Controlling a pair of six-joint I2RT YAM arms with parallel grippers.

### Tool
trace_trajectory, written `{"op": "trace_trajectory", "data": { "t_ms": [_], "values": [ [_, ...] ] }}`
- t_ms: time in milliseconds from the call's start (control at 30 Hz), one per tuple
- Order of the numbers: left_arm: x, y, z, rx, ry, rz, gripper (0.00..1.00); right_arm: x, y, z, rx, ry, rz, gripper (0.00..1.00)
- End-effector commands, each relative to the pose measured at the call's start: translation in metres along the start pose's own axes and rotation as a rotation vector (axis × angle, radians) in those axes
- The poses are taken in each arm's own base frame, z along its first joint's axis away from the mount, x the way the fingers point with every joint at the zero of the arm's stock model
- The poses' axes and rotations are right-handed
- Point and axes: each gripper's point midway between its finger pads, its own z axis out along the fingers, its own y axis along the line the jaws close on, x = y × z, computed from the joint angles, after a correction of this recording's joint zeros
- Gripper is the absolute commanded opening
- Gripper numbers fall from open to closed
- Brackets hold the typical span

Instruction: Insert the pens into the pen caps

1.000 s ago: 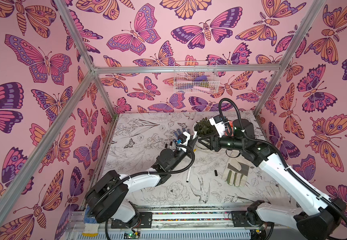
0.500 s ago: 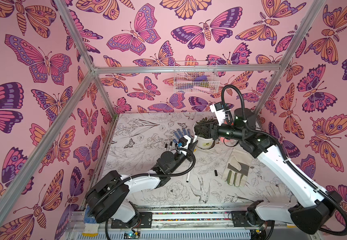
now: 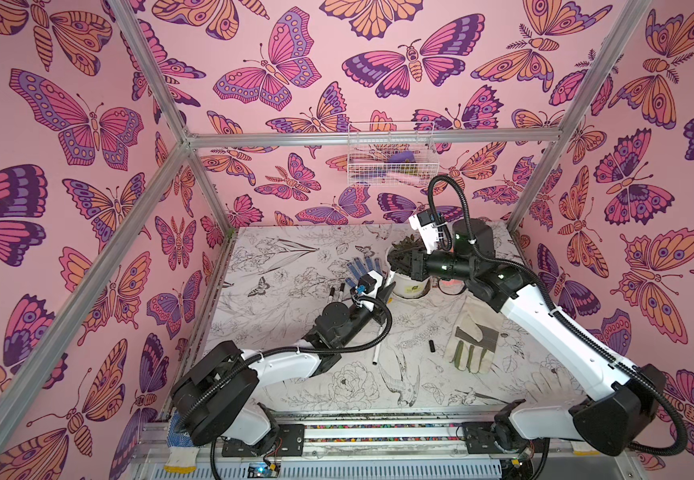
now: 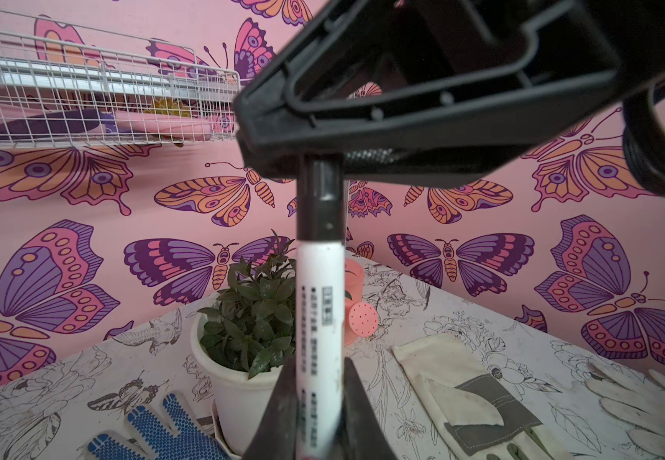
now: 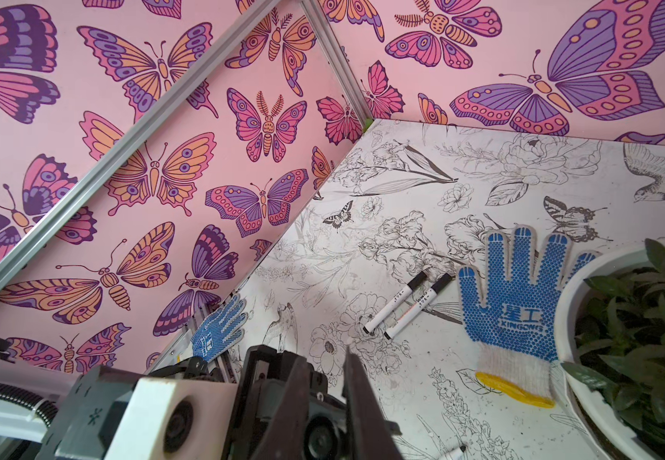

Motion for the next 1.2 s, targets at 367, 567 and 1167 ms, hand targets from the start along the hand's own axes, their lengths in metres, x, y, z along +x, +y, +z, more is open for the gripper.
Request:
{"op": "trace_trajectory", "data": {
  "t_ms": [367,567,1167],
  "values": [
    [-0.141,-0.034,0.000,0.164,-0.362,0.144,0.00,0.091,-0.042,0.016,0.000,0.371,0.392,0.07],
    [-0.161,-0.036,0.000,0.193,-0.405,0.126,0.00,0.103,-0.051,0.017,-0.023,0.433,0.496,0.04],
    [-0.244,0.040,0.023,0.214,-0.637,-0.109,0.00,0.134,-0.054,0.011,0.026,0.549,0.456,0.00]
  ]
}}
